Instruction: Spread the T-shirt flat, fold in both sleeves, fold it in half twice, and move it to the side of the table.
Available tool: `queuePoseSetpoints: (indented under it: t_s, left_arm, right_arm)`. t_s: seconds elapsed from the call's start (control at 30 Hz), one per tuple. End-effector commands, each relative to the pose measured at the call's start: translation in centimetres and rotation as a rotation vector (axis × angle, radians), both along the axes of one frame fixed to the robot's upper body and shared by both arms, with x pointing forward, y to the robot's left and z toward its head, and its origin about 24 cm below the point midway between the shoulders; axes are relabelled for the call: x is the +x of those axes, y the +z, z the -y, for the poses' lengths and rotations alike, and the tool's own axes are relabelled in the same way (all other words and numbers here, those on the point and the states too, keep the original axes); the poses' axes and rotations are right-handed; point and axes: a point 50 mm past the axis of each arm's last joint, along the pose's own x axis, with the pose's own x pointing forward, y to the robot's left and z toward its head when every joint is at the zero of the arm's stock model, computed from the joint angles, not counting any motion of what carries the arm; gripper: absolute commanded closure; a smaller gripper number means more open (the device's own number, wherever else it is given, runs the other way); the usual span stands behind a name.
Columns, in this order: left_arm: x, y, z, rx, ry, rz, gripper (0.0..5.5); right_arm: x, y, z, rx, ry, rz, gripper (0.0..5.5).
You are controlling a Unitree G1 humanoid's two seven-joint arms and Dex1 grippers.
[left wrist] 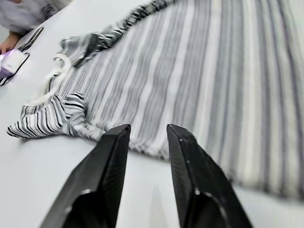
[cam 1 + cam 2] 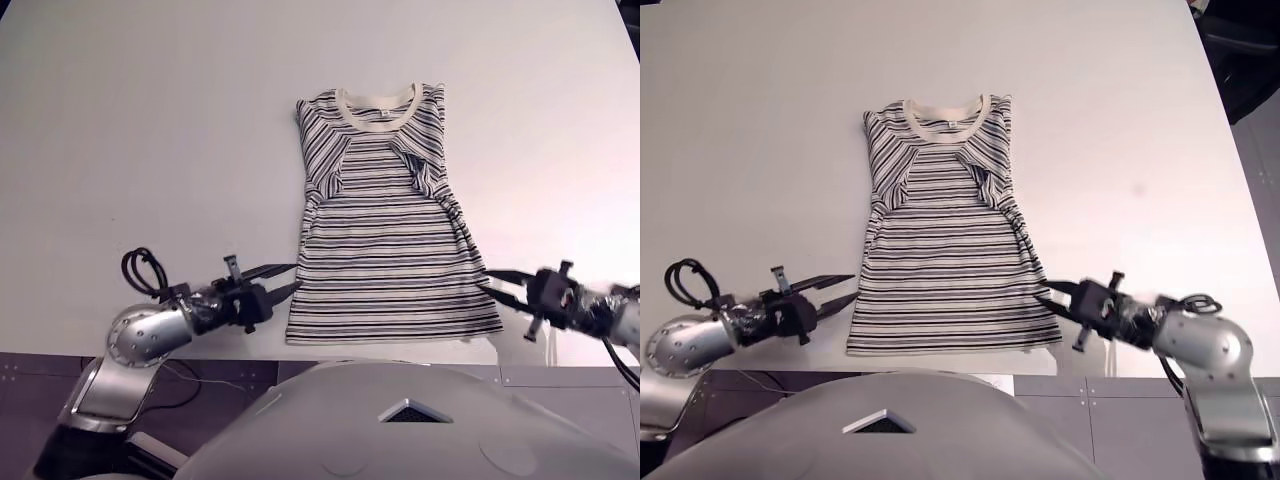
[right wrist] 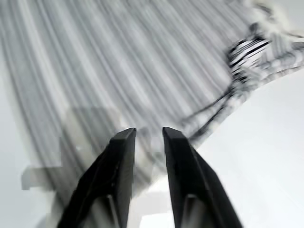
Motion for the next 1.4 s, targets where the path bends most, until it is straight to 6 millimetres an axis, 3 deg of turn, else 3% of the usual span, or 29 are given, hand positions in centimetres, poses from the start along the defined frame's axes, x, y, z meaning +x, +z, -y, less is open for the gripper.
queuePoseSetpoints:
  t_s: [0.03,0.13,0.23,0.43,0.7,0.9,1.33,1.4]
  left_arm:
    - [-3.1,-1.1,-3.1,0.188,-0.174,0.100,3.50]
    - [-5.1,-2.7,-3.5,0.226,-0.257,0.149,3.39]
    - [-5.7,-3.6,-3.2,0.226,-0.297,0.206,3.39]
    - [-5.1,-4.2,-2.2,0.202,-0.326,0.277,3.39]
    - [-3.3,-3.4,0.2,0.161,-0.352,0.351,3.39]
    - [-4.0,-3.3,0.3,0.170,-0.373,0.298,3.39]
    - [-5.0,-5.1,-0.3,0.178,-0.348,0.197,5.37]
    - [-4.9,-5.3,-0.4,0.179,-0.351,0.193,5.40]
  right_arm:
    - [-3.7,0.5,2.8,-0.177,0.171,0.050,3.76]
    - [-4.8,-0.2,4.0,-0.239,0.269,0.084,3.57]
    - [-4.5,-1.3,4.0,-0.259,0.315,0.148,3.57]
    - [-2.9,-2.5,3.0,-0.240,0.319,0.248,3.57]
    - [-3.3,-3.0,1.7,-0.203,0.389,0.277,3.57]
    - [-3.6,-3.2,2.4,-0.221,0.411,0.283,3.57]
    - [-3.6,-3.7,1.8,-0.195,0.437,0.294,3.53]
    - [-3.7,-3.8,1.7,-0.190,0.443,0.285,3.94]
